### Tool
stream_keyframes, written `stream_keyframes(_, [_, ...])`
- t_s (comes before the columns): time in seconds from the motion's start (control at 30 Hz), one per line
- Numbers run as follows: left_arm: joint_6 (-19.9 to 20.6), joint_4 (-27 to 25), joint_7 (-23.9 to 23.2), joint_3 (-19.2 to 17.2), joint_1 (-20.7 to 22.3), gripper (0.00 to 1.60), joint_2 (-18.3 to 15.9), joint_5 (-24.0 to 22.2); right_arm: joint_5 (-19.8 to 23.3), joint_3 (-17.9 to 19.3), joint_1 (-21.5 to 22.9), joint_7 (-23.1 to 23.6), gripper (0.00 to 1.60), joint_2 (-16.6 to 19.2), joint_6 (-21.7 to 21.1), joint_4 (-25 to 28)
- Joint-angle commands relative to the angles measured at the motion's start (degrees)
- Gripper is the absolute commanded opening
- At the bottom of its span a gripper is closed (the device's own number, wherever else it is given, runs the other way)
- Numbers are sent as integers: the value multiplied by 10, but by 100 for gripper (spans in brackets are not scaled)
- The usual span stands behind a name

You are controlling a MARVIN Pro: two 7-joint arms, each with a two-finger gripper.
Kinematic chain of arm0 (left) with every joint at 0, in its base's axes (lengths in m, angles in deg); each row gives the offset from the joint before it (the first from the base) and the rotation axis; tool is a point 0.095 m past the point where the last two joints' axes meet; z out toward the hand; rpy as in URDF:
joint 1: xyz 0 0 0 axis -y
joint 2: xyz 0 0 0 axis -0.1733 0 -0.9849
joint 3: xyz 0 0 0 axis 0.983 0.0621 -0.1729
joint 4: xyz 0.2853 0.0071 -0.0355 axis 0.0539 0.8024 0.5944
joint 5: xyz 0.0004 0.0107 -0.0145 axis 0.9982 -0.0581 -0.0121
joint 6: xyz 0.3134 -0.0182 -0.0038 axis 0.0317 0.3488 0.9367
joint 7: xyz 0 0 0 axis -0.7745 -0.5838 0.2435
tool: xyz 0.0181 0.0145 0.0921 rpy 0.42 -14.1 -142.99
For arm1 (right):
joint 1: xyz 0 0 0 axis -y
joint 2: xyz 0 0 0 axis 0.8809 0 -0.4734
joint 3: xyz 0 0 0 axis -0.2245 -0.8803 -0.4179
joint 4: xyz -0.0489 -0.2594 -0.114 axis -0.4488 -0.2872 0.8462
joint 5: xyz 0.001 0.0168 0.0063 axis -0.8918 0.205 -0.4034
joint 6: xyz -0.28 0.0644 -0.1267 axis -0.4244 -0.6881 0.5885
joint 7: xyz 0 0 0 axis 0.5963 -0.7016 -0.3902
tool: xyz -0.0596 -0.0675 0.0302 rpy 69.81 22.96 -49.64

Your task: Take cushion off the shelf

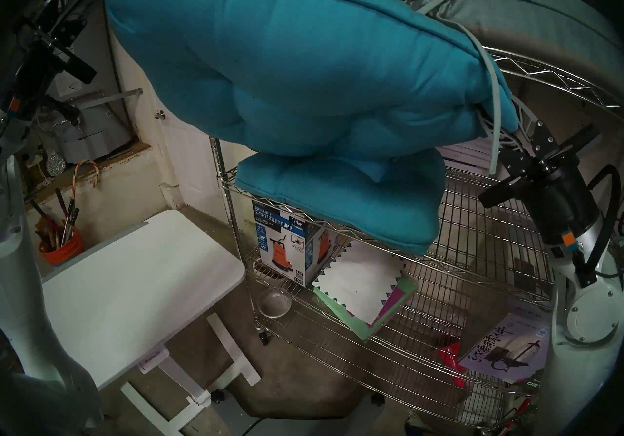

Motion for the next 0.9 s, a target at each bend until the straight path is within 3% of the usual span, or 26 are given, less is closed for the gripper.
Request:
stream_keyframes(0.0, [7, -2, 14, -46, 51, 0, -8, -27, 27, 25, 18, -10, 0, 7, 5, -1])
stream_keyframes(0.47, [-10, -2, -16, -124, 43, 0, -4, -84, 82, 33, 4, 6, 0, 20, 56, -1])
stream_keyframes(0.87, [-32, -2, -45, -206, 38, 0, 6, -120, 112, -28, -17, 25, 0, 40, 124, -1])
